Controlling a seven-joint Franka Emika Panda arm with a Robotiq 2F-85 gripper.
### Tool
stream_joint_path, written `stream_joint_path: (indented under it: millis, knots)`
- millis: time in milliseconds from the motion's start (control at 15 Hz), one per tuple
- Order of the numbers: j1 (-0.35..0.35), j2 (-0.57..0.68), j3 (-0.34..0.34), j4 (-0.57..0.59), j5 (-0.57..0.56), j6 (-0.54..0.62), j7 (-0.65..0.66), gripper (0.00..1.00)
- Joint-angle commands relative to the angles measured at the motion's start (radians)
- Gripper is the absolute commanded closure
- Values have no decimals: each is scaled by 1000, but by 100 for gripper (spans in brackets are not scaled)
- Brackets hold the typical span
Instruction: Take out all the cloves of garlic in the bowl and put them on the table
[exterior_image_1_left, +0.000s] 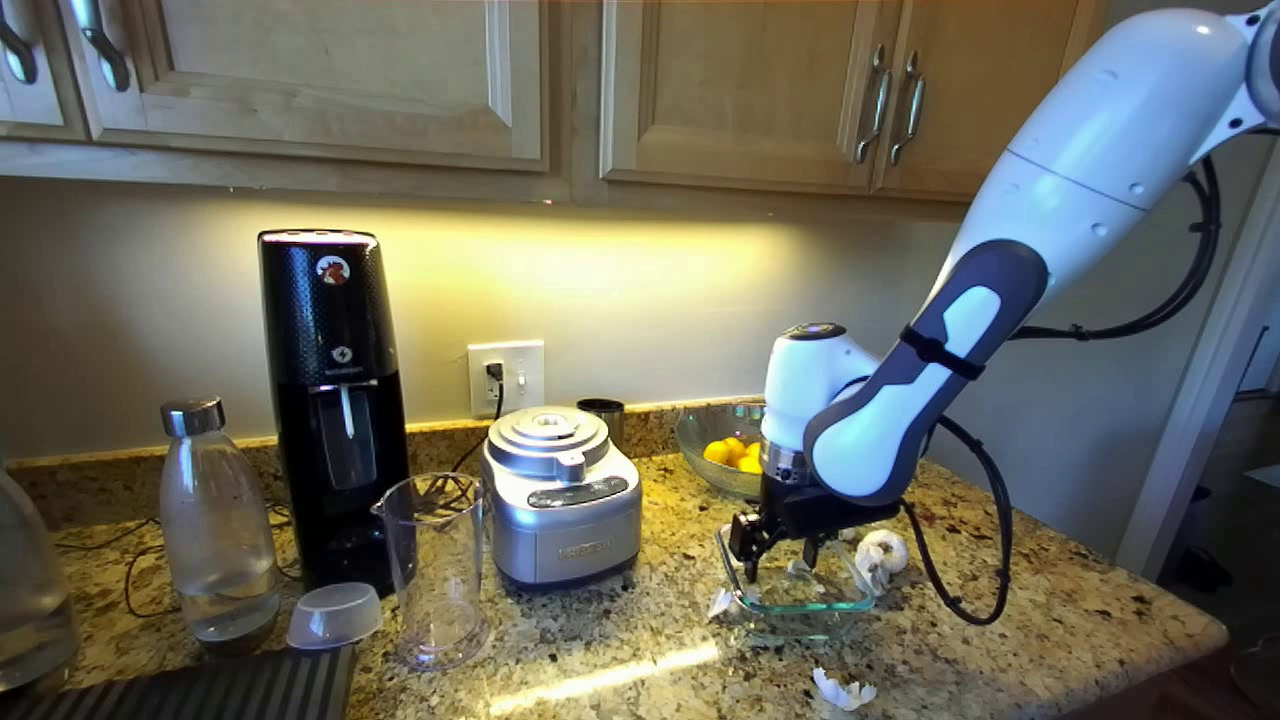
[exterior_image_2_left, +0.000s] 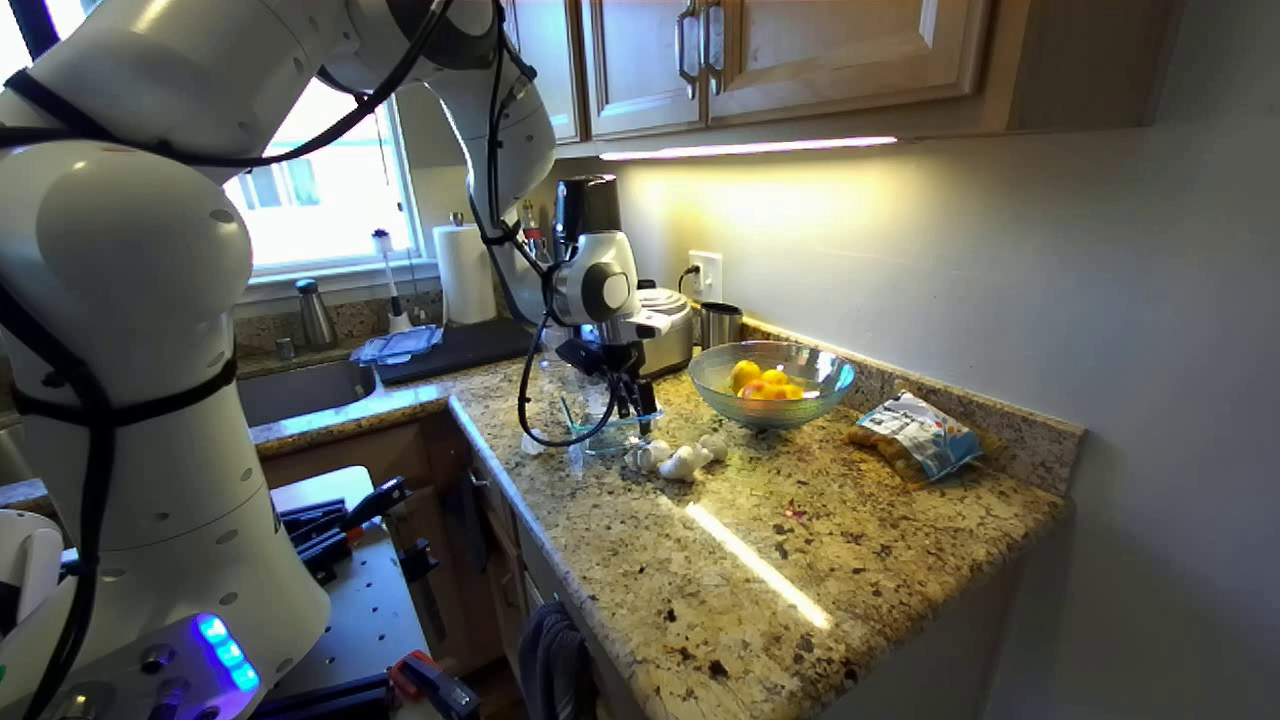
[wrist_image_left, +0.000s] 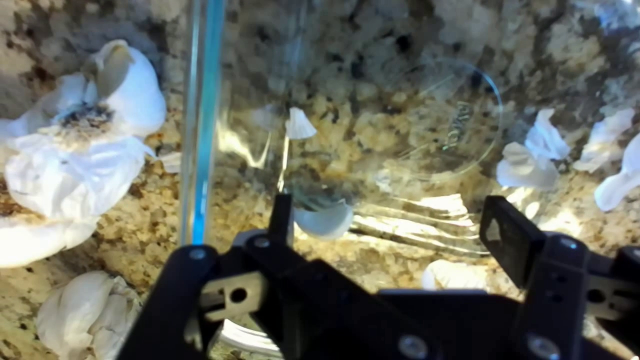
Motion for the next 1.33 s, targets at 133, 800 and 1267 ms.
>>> stream_joint_path:
  millis: [133, 800, 1267]
  knots:
    - [-30, 13, 28, -3, 17, -19, -19, 14]
    - [-36, -16, 70, -21, 35, -18, -27, 21]
    - [5, -22, 38, -21, 40, -13, 46, 46]
